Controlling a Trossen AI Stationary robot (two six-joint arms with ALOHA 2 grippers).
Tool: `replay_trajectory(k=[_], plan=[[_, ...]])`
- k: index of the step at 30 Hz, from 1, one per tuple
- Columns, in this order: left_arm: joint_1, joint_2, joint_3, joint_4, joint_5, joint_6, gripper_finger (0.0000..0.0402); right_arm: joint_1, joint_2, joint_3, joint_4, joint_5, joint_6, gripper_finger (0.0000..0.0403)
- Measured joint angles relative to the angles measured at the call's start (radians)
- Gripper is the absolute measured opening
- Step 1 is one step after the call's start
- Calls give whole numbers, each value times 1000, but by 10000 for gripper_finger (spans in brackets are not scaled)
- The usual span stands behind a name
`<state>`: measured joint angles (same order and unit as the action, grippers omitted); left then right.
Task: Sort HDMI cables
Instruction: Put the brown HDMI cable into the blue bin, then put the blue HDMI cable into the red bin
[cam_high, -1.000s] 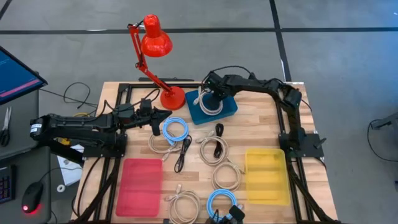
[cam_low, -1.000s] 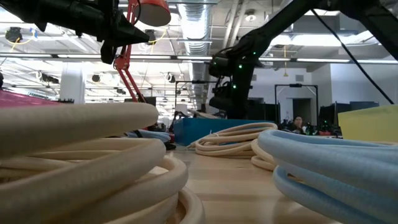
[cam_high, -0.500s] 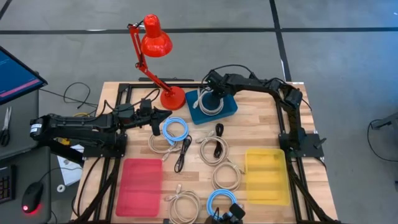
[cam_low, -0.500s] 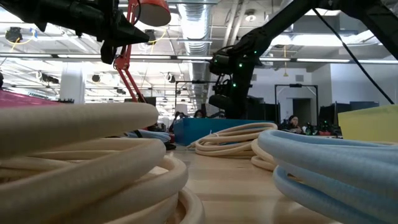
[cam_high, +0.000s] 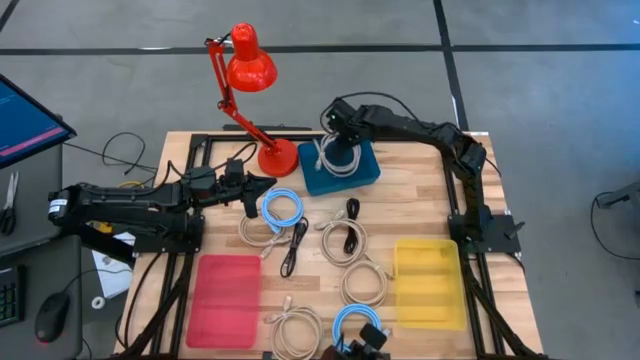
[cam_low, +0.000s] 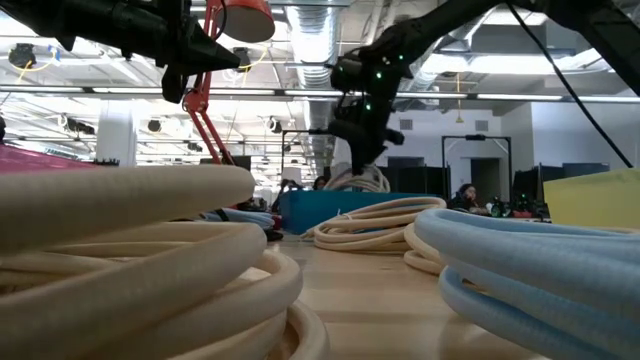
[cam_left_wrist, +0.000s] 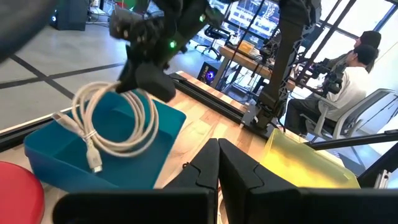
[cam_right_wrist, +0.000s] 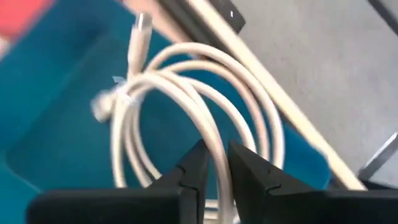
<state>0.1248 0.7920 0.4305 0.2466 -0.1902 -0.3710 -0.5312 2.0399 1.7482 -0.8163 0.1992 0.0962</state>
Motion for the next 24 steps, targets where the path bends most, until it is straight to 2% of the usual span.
replay_trajectory(k=[4,11,14,19,24], plan=[[0,0,0,0,0,0,6,0,0,48,-11,-46,-2,100],[0,0,0,-1,0,0,6,4,0,59,-91,-70,-39,219],[0,0,0,-2,0,0,6,15,-1,59,-109,-70,-74,255],[0,0,0,-5,0,24,6,39,-84,59,-111,-78,-80,259],[0,0,0,-7,0,34,6,89,-220,59,-104,-75,-54,223]])
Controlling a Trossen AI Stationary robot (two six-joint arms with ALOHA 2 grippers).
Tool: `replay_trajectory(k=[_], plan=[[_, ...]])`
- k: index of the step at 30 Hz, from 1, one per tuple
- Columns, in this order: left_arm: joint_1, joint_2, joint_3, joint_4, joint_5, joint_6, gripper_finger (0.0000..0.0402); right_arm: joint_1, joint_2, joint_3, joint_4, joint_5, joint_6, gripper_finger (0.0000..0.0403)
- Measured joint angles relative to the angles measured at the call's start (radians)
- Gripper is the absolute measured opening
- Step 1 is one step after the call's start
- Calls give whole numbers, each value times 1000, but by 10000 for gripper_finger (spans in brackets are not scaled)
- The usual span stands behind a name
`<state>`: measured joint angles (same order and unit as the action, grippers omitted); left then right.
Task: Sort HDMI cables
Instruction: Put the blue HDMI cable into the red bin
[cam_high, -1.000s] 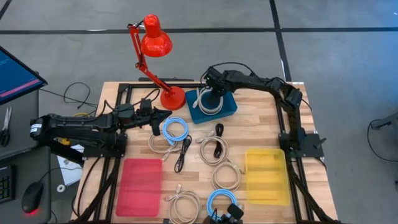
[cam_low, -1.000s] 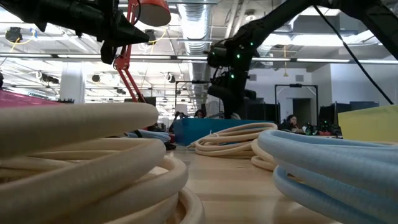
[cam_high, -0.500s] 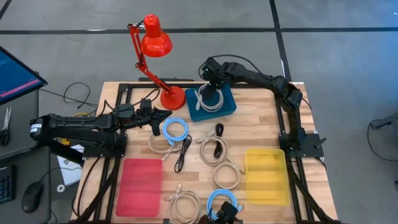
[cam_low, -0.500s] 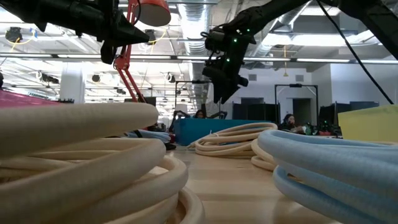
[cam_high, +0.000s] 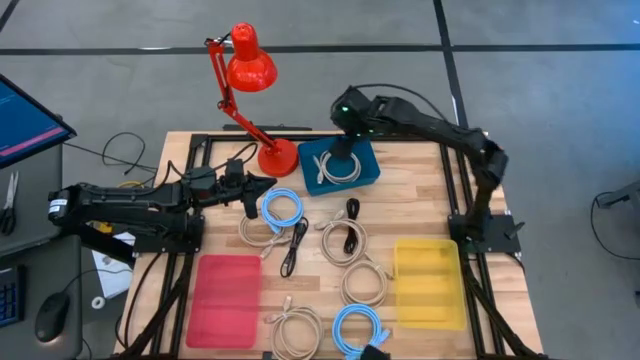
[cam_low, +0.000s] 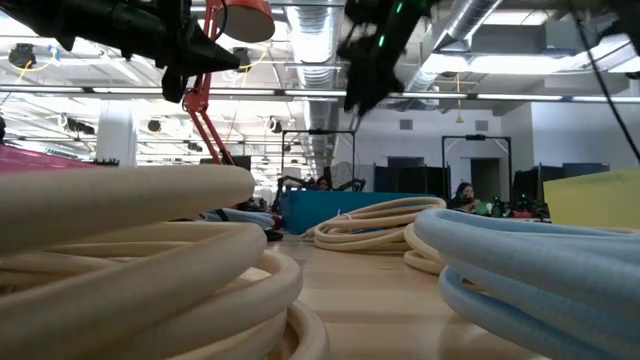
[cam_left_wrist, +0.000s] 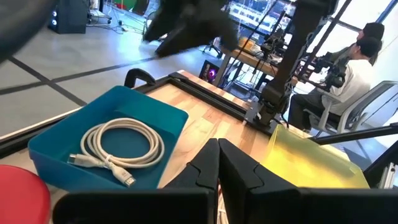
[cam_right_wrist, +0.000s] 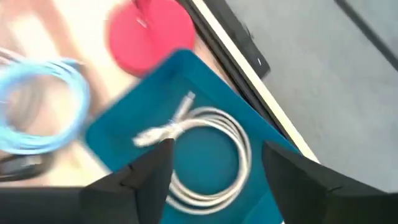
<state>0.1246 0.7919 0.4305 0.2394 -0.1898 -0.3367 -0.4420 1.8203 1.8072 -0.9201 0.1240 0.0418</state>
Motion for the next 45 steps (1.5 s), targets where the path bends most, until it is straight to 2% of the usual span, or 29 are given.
replay_trajectory(k=[4,9,11,15,21,25,28,36,39,45], plan=[[0,0,0,-5,0,0,6,36,-108,0,-17,28,0,162],[0,0,0,-17,0,24,6,57,-214,0,-111,157,5,57],[0,0,0,-18,0,24,6,57,-247,0,-157,178,19,18],[0,0,0,-18,21,26,6,60,-297,0,-236,210,38,12],[0,0,0,-40,27,26,6,134,-368,0,-346,431,110,2],[0,0,0,-40,27,26,6,178,-447,-61,-330,445,117,1],[0,0,0,-40,27,26,6,203,-537,-196,-236,389,117,1],[-1,0,0,-40,51,22,6,210,-822,-647,191,179,140,0],[-20,0,1,-58,60,27,5,211,-899,-745,290,105,143,0],[-61,0,69,-259,66,68,5,211,-998,-842,381,-46,146,0]])
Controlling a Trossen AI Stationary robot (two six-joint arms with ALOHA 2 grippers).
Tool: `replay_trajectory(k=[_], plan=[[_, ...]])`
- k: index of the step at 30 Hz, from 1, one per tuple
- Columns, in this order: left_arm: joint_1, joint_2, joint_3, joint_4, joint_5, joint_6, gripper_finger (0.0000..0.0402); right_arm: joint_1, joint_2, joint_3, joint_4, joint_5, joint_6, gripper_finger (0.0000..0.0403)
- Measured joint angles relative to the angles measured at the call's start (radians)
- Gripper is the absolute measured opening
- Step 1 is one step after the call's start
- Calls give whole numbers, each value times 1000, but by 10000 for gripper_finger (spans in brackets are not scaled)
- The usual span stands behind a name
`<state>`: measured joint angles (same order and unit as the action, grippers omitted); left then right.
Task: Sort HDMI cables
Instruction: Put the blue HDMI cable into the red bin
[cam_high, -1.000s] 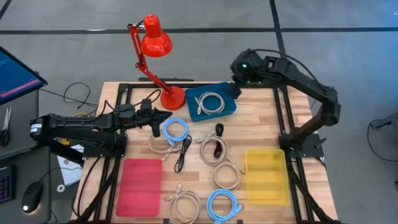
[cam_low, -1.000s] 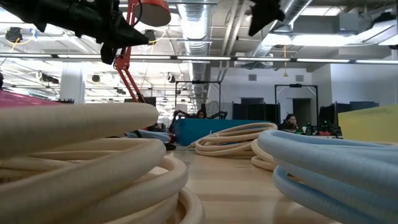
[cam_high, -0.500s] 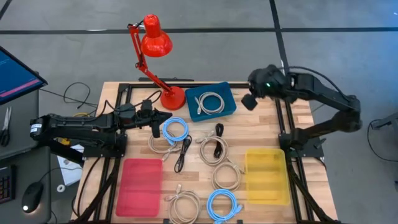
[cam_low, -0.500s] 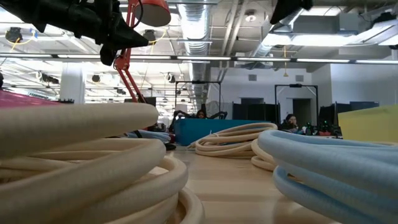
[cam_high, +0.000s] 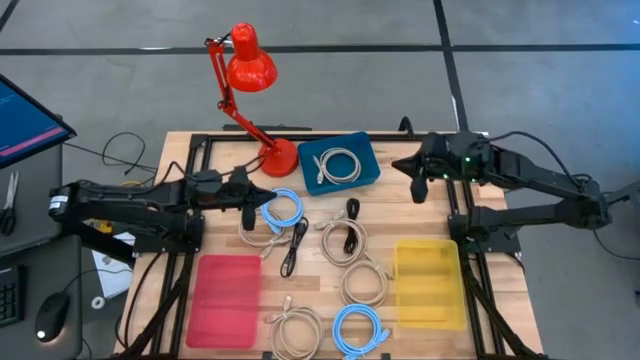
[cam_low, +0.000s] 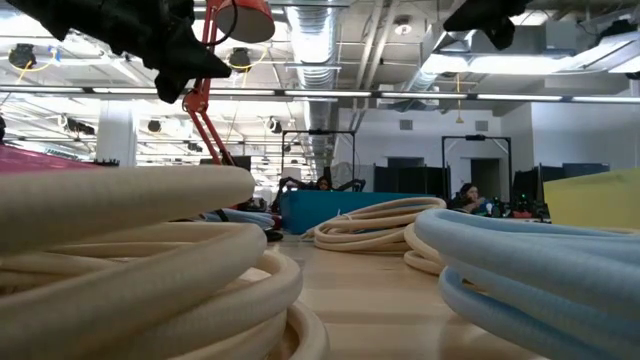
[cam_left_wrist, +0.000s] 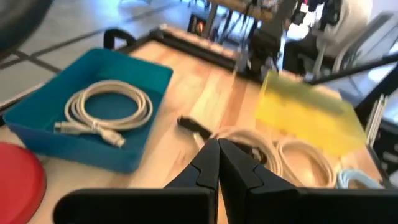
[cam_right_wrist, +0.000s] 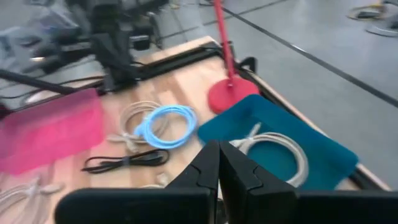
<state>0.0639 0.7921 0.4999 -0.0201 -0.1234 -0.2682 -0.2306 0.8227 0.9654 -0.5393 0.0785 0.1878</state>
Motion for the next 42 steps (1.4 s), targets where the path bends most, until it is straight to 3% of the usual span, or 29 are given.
replay_trajectory(k=[5,11,20,24,29,42], plan=[[-7,0,52,-115,-2,-7,4,0,-29,-38,3,-4,64,0],[-12,38,133,-327,-72,-32,4,0,-31,-96,-2,-2,133,0],[-53,188,232,-383,-64,352,4,-1,-31,-154,-10,7,189,0],[-51,248,233,-409,-57,393,11,-1,-31,-154,-6,8,191,0],[-51,336,233,-428,-17,392,46,-1,-31,-154,-6,8,191,0],[-48,554,233,-366,22,331,187,-1,-31,-154,-6,5,206,0]])
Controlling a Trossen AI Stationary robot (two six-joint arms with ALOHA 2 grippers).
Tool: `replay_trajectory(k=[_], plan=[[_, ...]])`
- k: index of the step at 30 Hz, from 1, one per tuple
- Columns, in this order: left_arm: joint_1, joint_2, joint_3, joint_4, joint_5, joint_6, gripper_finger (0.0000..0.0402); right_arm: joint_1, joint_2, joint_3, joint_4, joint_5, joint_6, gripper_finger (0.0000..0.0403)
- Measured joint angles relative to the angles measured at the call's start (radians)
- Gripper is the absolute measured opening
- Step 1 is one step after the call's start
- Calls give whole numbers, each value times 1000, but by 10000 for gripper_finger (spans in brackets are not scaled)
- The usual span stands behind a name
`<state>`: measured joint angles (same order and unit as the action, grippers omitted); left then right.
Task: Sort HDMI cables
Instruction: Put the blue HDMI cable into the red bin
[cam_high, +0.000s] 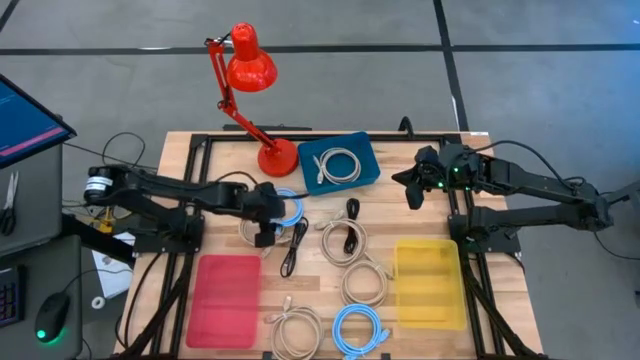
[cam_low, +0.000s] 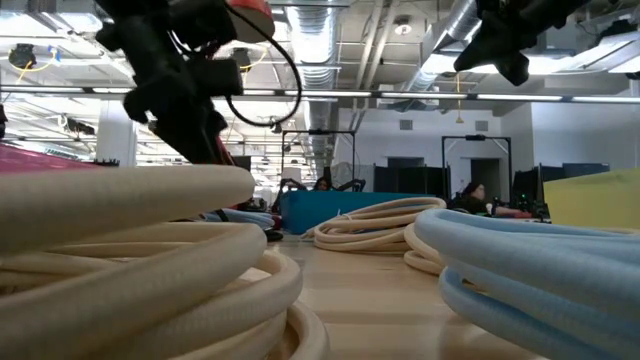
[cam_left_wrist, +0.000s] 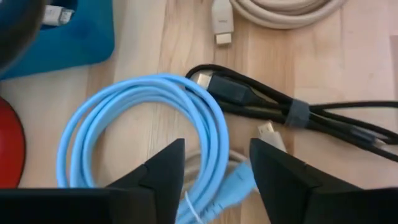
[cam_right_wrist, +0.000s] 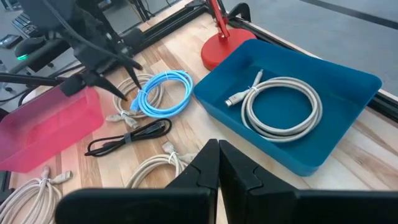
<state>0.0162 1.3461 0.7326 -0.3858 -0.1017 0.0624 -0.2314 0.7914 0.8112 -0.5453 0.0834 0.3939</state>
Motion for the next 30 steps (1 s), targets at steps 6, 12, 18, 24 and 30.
replay_trajectory(k=[6,12,18,24,30], plan=[[0,96,0,73,6,0,199,0,0,0,0,0,0,0],[0,172,0,95,6,-36,188,0,0,0,0,0,0,0],[1,228,0,128,3,-80,174,0,0,0,0,2,-1,0],[0,235,0,188,-9,-105,126,0,0,0,-1,3,-8,0],[9,213,0,219,-33,-135,41,0,0,0,-8,3,-8,0]])
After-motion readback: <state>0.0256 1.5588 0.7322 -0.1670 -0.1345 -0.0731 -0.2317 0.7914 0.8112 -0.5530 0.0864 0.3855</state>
